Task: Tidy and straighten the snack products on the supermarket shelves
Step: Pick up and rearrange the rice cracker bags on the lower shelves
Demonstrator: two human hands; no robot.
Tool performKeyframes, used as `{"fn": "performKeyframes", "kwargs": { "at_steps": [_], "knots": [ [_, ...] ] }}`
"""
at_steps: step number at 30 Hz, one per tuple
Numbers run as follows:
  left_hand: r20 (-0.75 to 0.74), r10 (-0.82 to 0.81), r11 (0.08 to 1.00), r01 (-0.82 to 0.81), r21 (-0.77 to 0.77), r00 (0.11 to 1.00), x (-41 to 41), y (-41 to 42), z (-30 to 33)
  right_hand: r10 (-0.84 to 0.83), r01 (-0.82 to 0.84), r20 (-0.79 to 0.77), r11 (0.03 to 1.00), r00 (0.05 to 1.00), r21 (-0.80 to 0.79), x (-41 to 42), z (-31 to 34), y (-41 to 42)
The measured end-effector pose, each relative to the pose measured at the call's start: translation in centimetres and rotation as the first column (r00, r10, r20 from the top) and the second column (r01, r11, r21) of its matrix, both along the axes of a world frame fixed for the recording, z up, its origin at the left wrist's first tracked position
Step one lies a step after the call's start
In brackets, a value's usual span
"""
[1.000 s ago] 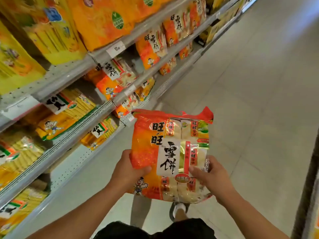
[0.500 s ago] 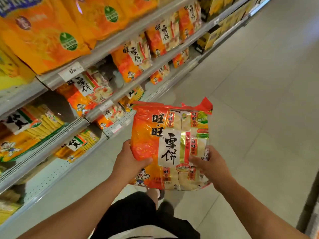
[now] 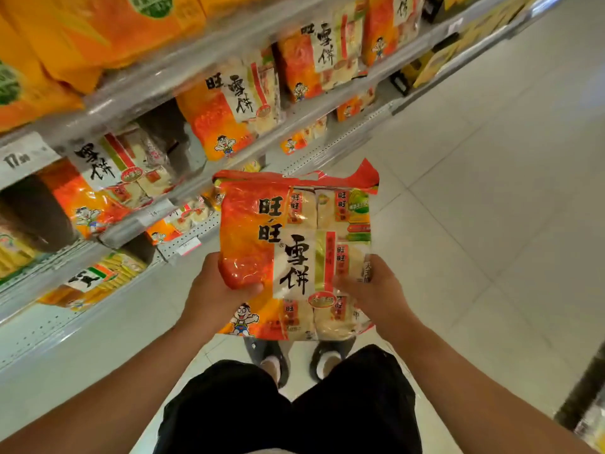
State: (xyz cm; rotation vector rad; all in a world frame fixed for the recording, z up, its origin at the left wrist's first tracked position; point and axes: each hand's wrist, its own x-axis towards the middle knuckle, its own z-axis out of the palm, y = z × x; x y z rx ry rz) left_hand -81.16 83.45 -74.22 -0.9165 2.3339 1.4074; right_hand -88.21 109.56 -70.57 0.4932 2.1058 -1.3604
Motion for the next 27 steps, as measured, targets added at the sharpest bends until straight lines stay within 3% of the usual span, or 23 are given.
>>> {"fn": "performKeyframes", "kwargs": {
  "at_steps": [9,16,22,27],
  "knots": [
    [0.145,0.211,0.977,-0.202,-0.073,0.967,-5.4,3.0,-4.0,0.279,-0.27,0.148,0.96,0.949,-0.077,-10.9,-5.5,1.2],
    [0.154,0.37,0.928,-0.356,-0.11,0.916,-7.8,7.6,-9.3,0.435,-0.403,0.175,0.896,0.883,-0.188,-17.7,-10.4,3.1],
    [0.157,0.408,0.913,-0.398,-0.093,0.899,-10.0,8.2,-19.0,0.451,-0.425,0.219,0.892,0.865,-0.157,-21.2,-20.2,1.8],
    [0.126,0.384,0.922,-0.373,-0.102,0.915,-12.8,6.6,-28.8,0.474,-0.459,0.136,0.879,0.87,-0.128,-24.6,-30.2,-0.2]
  ]
}}
